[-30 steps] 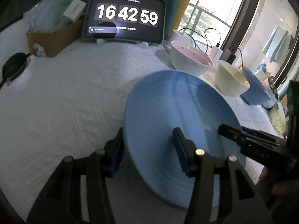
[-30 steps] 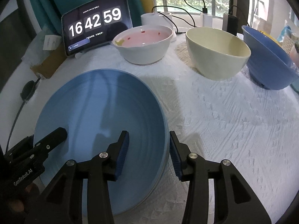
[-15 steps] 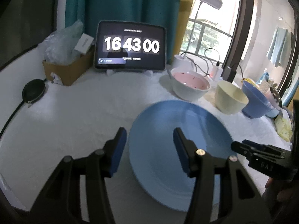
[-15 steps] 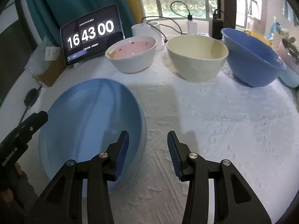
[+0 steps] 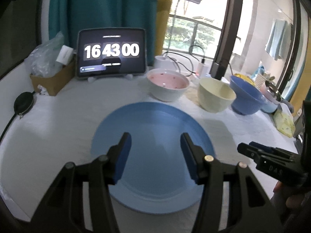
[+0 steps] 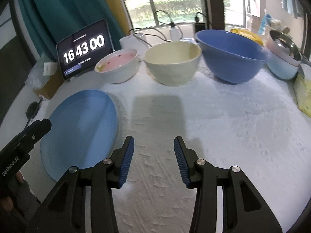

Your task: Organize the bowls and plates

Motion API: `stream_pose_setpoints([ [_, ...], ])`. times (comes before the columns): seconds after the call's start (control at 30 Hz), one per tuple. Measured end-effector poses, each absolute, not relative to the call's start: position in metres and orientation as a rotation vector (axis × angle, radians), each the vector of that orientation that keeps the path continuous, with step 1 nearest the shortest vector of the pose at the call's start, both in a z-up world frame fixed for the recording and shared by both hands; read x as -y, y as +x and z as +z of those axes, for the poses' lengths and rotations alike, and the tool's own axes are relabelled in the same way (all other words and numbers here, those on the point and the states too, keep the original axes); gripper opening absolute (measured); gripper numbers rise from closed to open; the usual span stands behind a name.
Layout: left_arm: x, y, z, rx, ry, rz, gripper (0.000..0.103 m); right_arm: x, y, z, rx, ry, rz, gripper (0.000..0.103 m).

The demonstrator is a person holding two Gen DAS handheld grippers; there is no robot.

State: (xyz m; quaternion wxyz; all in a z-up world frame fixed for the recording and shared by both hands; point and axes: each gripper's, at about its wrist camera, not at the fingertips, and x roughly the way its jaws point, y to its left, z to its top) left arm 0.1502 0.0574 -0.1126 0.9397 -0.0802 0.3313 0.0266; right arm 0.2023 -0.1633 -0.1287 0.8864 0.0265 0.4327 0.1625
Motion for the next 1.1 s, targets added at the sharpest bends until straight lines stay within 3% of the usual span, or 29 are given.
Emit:
stream_pose_setpoints([
  [1.1, 0.074, 0.151, -0.096, -0.688, 0.005, -0.127, 0.054, 0.311, 0.173, -0.125, -0.826, 0.208, 0.183, 0.045],
])
